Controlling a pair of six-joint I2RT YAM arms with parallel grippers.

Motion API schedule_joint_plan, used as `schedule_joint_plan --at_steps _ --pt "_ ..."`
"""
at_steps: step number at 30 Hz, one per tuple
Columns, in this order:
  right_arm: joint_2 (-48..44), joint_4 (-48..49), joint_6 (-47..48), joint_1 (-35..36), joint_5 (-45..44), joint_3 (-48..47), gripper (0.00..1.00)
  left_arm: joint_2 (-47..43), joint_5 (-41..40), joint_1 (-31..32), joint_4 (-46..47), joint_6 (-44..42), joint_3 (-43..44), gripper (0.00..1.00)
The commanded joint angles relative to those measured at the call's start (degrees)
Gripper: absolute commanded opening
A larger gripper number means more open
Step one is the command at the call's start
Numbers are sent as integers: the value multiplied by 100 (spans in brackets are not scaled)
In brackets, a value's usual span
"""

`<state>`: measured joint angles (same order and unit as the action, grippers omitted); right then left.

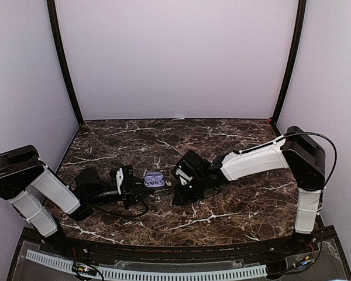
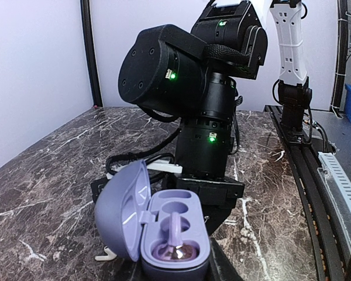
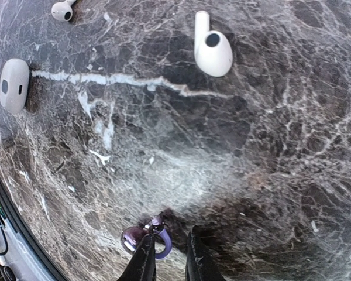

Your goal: Insert the wireless bluetooth earbuds into the charging case

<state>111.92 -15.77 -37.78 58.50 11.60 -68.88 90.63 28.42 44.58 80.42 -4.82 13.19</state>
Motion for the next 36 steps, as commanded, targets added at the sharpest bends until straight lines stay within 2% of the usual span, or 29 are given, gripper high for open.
schedule_joint_plan --at_steps 1,11,14,17,21,29,36 --pt "172 295 -175 65 262 -169 19 -195 58 18 70 -54 -89 11" --pt "275 724 -417 65 528 -117 16 -246 39 16 60 -63 -112 11" --pt "243 904 -475 57 666 -80 10 -252 31 16 62 -65 -119 11" --pt "152 1241 -552 35 837 25 1 -266 23 16 58 -67 -124 11" --pt "-48 1448 -586 -13 850 182 0 -282 6 16 52 -84 -132 11" --pt "-408 1273 -427 -47 623 332 0 -295 -12 16 43 -97 -139 11" --pt "-1136 680 184 -43 -311 699 0 -249 32 16 26 -114 -115 11"
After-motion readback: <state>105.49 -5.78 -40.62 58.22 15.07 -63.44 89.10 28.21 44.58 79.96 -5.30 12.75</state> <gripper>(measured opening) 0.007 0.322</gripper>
